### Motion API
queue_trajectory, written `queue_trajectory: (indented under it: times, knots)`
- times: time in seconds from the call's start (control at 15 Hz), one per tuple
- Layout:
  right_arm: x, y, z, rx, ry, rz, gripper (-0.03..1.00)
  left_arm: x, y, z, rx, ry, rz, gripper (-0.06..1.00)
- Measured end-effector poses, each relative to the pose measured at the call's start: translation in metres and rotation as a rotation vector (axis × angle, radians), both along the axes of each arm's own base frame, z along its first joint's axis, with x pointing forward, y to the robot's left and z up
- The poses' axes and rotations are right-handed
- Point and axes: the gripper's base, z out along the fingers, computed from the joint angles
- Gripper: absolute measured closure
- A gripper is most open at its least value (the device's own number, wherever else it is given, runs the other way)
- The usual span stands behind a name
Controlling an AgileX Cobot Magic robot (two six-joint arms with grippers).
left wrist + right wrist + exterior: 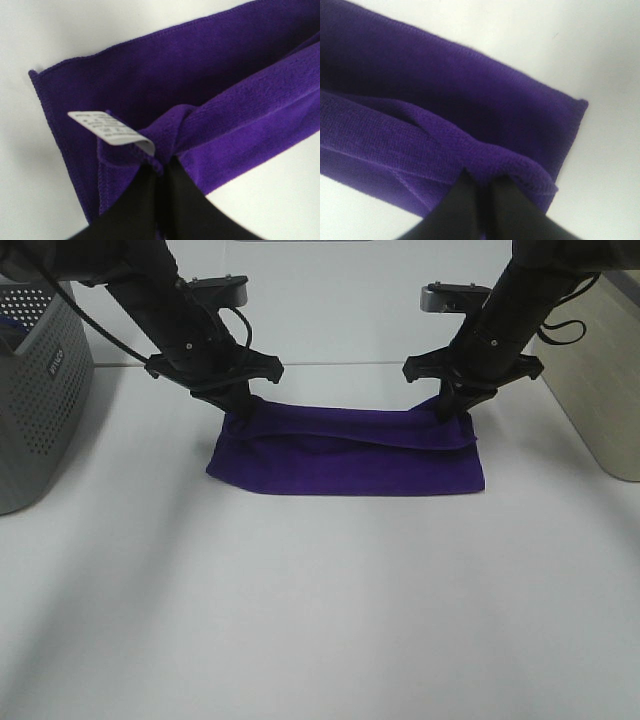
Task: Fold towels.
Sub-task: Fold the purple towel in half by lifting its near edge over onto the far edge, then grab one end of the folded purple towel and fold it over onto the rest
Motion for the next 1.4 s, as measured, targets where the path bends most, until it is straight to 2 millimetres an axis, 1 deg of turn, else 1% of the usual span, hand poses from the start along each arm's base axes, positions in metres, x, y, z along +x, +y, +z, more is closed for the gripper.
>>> queue_trajectory:
  times: [0.07,0.2,0.27,0.33,0.4,0.47,0.53,0.6,0.67,0.73,0.8,0.87,0.93,1.0,1.13,1.2,1.33,1.4]
  knots:
    - [0.004,0.0,-0.001,-0.005,-0.009,-0.001,0.94,0.005,-0.002,-0.007,0.003,0.003,-0.001,0.94]
    - [0.008,0.001,-0.002,0.001,-0.009,-0.015,0.92,0.008,-0.002,-0.016,0.021,0.008,-0.007,0.94]
    - [0.008,0.002,-0.002,0.006,-0.003,-0.017,0.89,0.009,-0.001,-0.018,0.027,0.008,-0.01,0.94]
    - [0.008,0.002,-0.003,0.007,-0.001,-0.017,0.83,0.009,-0.002,-0.017,0.028,0.006,-0.01,0.91]
    - [0.008,0.002,-0.004,0.008,0.006,-0.025,0.71,0.01,0.001,-0.017,0.028,0.004,-0.005,0.83]
    - [0.008,0.002,-0.004,0.01,0.01,-0.031,0.57,0.011,0.002,-0.017,0.028,0.004,-0.002,0.71]
    - [0.007,0.002,-0.005,0.011,0.019,-0.039,0.39,0.013,0.009,-0.016,0.035,-0.001,0.008,0.55]
    - [0.006,0.001,-0.005,0.007,0.031,-0.035,0.27,0.015,0.014,-0.013,0.043,-0.01,0.014,0.36]
    - [0.004,0.001,-0.003,0.006,0.043,-0.032,0.18,0.016,0.018,-0.007,0.046,-0.019,0.021,0.19]
    - [0.004,0.001,-0.003,0.006,0.043,-0.032,0.18,0.016,0.018,-0.007,0.046,-0.019,0.021,0.19]
    - [0.002,0.001,0.003,0.006,0.049,-0.028,0.16,0.017,0.021,0.002,0.047,-0.016,0.025,0.15]
    - [-0.002,0.001,0.014,0.006,0.053,-0.021,0.15,0.017,0.027,0.01,0.052,-0.002,0.025,0.14]
    - [-0.013,-0.001,0.041,0.006,0.07,-0.003,0.15,0.018,0.039,0.016,0.056,0.048,0.033,0.13]
    - [-0.019,-0.002,0.052,0.005,0.09,0.007,0.15,0.018,0.048,0.012,0.049,0.099,0.044,0.13]
    - [-0.029,-0.003,0.065,0.002,0.131,0.023,0.15,0.019,0.063,-0.005,0.024,0.189,0.037,0.13]
    - [-0.029,-0.003,0.065,0.002,0.131,0.023,0.15,0.019,0.063,-0.005,0.024,0.189,0.037,0.13]
    - [-0.034,-0.003,0.072,0.006,0.147,0.03,0.15,0.023,0.071,-0.024,-0.023,0.234,0.033,0.13]
    - [-0.034,-0.003,0.072,0.006,0.147,0.03,0.15,0.023,0.071,-0.024,-0.023,0.234,0.033,0.13]
